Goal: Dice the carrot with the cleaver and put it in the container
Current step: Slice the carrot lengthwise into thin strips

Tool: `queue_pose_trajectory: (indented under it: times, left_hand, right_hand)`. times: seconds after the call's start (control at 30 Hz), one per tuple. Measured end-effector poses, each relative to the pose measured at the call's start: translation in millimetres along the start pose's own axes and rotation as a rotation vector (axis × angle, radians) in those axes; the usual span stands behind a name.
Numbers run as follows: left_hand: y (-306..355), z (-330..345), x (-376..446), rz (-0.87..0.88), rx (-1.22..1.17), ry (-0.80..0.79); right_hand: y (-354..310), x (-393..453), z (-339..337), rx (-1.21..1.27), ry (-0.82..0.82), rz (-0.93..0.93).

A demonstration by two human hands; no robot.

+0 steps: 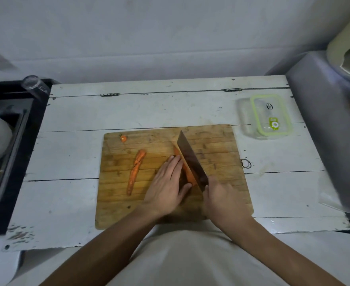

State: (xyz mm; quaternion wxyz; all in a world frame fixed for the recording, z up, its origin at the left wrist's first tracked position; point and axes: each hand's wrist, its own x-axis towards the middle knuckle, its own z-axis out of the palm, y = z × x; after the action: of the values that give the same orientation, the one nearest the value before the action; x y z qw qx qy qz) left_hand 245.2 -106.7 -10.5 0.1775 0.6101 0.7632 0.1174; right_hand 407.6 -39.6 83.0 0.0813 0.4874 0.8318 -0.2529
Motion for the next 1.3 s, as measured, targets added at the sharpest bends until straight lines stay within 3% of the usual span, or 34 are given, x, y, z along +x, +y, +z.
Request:
queue_pose_trajectory:
  times: [0.37,0.5,0.67,1.0,1.3]
  left_hand:
    - [-5.8,7.3,-0.9,0.019,0.009,0.017]
    - [-7.6,8.4,1.0,0.154,0.078,0.043]
    - [-13.4,5.7,7.2,0.241,0.099,0.038]
    - [-15.0,5.9,5.2,0.208,0.106,0.046]
    - [-17.1,8.3,7.1,0.212,0.099,0.058]
  right_hand:
    - [-6.3,-4.8,4.8,-0.18,-0.067,-0.086]
    - [-9.0,-5.8,6.3,-0.213,-0.071,-0.077]
    - [-8.9,-1.5,10.9,-0.085,-0.022,-0.073]
    - [-11.2,1.1,11.6,-0.225,-0.085,-0.12]
    - [-7.7,3.5,18.4,-0.147,-0.09,-0.029]
